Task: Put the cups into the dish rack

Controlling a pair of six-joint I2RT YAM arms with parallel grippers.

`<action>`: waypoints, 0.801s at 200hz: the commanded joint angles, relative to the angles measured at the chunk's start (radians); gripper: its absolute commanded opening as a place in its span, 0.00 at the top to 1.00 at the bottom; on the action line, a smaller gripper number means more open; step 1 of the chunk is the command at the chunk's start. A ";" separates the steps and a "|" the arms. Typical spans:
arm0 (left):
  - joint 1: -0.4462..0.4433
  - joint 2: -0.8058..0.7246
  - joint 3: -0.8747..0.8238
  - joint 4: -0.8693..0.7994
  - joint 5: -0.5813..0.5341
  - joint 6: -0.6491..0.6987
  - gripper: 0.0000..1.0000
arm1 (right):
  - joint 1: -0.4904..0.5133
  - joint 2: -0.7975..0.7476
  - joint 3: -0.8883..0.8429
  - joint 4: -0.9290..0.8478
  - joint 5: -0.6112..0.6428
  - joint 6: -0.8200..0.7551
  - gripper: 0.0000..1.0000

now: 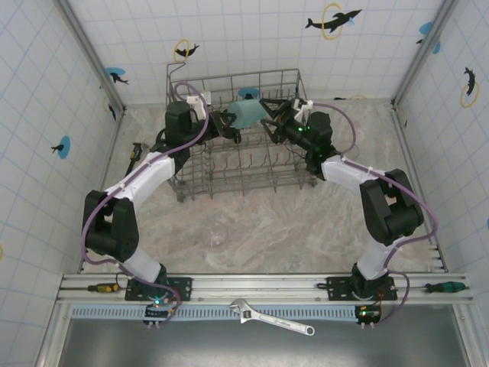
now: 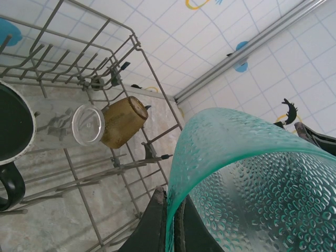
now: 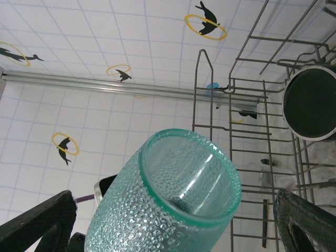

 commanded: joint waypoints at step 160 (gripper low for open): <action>-0.026 -0.009 0.029 -0.063 -0.058 0.101 0.90 | 0.025 0.081 0.106 0.089 -0.007 0.076 0.62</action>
